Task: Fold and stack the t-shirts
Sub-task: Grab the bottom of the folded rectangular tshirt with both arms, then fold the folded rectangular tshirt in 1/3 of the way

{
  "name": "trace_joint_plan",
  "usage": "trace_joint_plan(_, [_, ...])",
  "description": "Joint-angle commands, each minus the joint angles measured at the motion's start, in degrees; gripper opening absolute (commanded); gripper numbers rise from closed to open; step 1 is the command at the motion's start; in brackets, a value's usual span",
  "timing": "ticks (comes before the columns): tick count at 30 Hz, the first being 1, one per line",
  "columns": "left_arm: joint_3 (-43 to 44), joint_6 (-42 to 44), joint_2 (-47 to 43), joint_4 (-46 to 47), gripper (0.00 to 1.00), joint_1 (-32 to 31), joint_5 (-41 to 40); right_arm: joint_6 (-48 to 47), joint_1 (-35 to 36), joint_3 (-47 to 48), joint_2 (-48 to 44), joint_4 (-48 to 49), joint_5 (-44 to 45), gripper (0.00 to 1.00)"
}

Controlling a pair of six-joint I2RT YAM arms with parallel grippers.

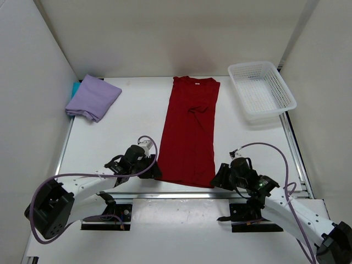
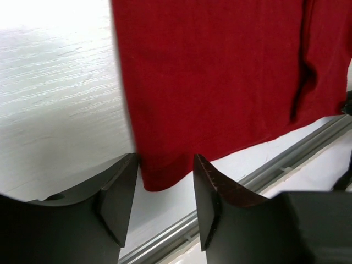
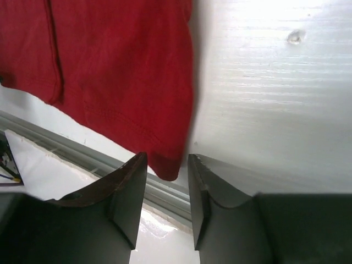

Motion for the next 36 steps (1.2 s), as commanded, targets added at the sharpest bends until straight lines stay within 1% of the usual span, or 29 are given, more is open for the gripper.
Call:
trace_joint_plan(1, [-1.1,-1.1,2.0,-0.8,0.55,-1.1,1.4,0.7,-1.5,-1.4,1.2,-0.2,-2.1,0.32])
trace_joint_plan(3, [-0.5,-0.8,2.7,-0.9,0.48,-1.6,2.1,0.5,-1.7,-1.3,2.3,1.6,-2.3,0.28])
trace_joint_plan(5, [-0.2,-0.6,3.6,-0.9,0.3,-1.9,3.1,0.5,-1.6,-0.7,2.4,2.6,-1.1,0.16])
trace_joint_plan(6, [-0.3,-0.5,3.6,-1.1,0.18,-1.9,3.3,0.4,-1.4,-0.7,2.2,3.0,-1.3,0.13])
trace_joint_plan(7, [-0.3,-0.5,3.3,-1.1,0.15,-2.2,3.2,-0.1,-1.2,-0.7,1.9,3.9,-1.5,0.05])
trace_joint_plan(8, [-0.3,-0.6,2.8,-2.2,0.07,-2.4,3.0,-0.1,-1.5,-0.3,2.1,3.5,-2.2,0.0])
trace_joint_plan(9, [-0.1,-0.8,1.8,-4.1,0.01,-3.3,2.4,0.8,-0.5,-0.3,1.4,2.4,-2.9,0.0])
trace_joint_plan(11, [-0.5,-1.8,-2.3,-8.5,0.0,-6.1,-0.7,4.8,5.3,0.3,0.0,0.0,-2.8,0.0])
trace_joint_plan(12, [-0.5,-2.2,-3.7,-11.6,0.0,-7.7,-0.8,6.5,7.9,0.5,-1.7,-2.1,-1.2,0.0])
trace_joint_plan(13, [-0.9,-2.9,-6.6,-15.1,0.0,-8.1,0.5,10.2,13.1,1.2,-3.5,-3.2,0.3,0.0])
trace_joint_plan(14, [-0.3,-3.9,-10.3,-16.5,0.0,-8.4,1.2,13.2,18.3,2.0,-4.2,-5.3,2.6,0.0])
trace_joint_plan(16, [1.4,-5.2,-15.8,-23.3,0.0,-6.6,2.3,16.1,24.6,5.2,-5.7,-9.4,8.8,0.01])
trace_joint_plan(18, [5.6,-4.9,-19.7,-26.8,0.0,-4.3,2.9,14.6,25.5,10.1,-4.1,-12.3,12.4,0.0])
trace_joint_plan(19, [9.1,-4.3,-20.0,-28.3,0.0,-1.8,2.9,10.9,23.3,13.9,-2.0,-13.4,13.3,0.0])
trace_joint_plan(20, [12.3,-2.2,-19.0,-27.9,0.0,-0.4,3.5,4.8,17.6,16.9,0.6,-13.2,12.6,0.0])
trace_joint_plan(21, [13.7,-0.7,-18.1,-27.0,0.0,2.2,5.4,1.4,14.1,17.9,1.6,-11.1,8.3,0.0])
trace_joint_plan(22, [15.6,-0.2,-15.8,-24.8,0.0,4.5,5.7,-5.7,5.1,18.8,3.9,-8.3,1.1,0.0])
trace_joint_plan(23, [17.7,0.2,-12.6,-23.7,0.0,5.3,6.7,-11.7,-5.0,20.1,5.1,-6.7,-2.2,0.0])
trace_joint_plan(24, [18.7,0.4,-10.9,-20.9,0.0,5.8,5.9,-13.9,-9.6,20.3,7.9,-4.0,-8.7,0.0])
trace_joint_plan(25, [20.9,0.1,-7.5,-17.6,0.0,6.0,5.8,-17.7,-17.1,20.8,10.0,-0.5,-13.4,0.0])
trace_joint_plan(26, [22.8,0.2,-4.3,-15.1,0.0,6.7,5.1,-20.2,-21.6,22.2,13.0,0.4,-14.7,0.0])
trace_joint_plan(27, [24.3,0.4,-0.7,-13.3,0.0,7.8,5.1,-22.4,-23.0,24.5,14.5,2.0,-14.0,0.0])
trace_joint_plan(28, [26.3,0.2,1.0,-10.5,0.0,9.5,5.3,-23.5,-24.8,25.5,18.6,3.3,-12.6,0.0])
trace_joint_plan(29, [29.0,0.1,5.3,-8.8,0.0,10.6,4.9,-25.1,-25.3,28.3,22.5,4.4,-11.7,0.0])
trace_joint_plan(30, [29.9,0.4,9.8,-7.9,0.0,11.1,4.4,-25.8,-26.2,30.6,24.5,5.3,-11.1,0.0])
trace_joint_plan(31, [33.5,0.9,11.8,-7.3,0.0,12.5,4.7,-26.3,-26.9,31.9,28.5,6.5,-11.6,0.01])
trace_joint_plan(32, [36.6,1.1,16.0,-6.6,0.0,13.2,3.4,-26.5,-27.8,33.7,31.8,7.6,-11.7,0.0])
trace_joint_plan(35, [43.6,0.5,25.3,-5.5,0.0,15.2,6.4,-26.2,-29.1,36.8,39.1,12.3,-10.7,0.0])
trace_joint_plan(36, [46.6,1.1,28.2,-5.7,0.0,15.4,4.9,-26.0,-29.7,38.2,40.4,13.2,-10.5,0.0])
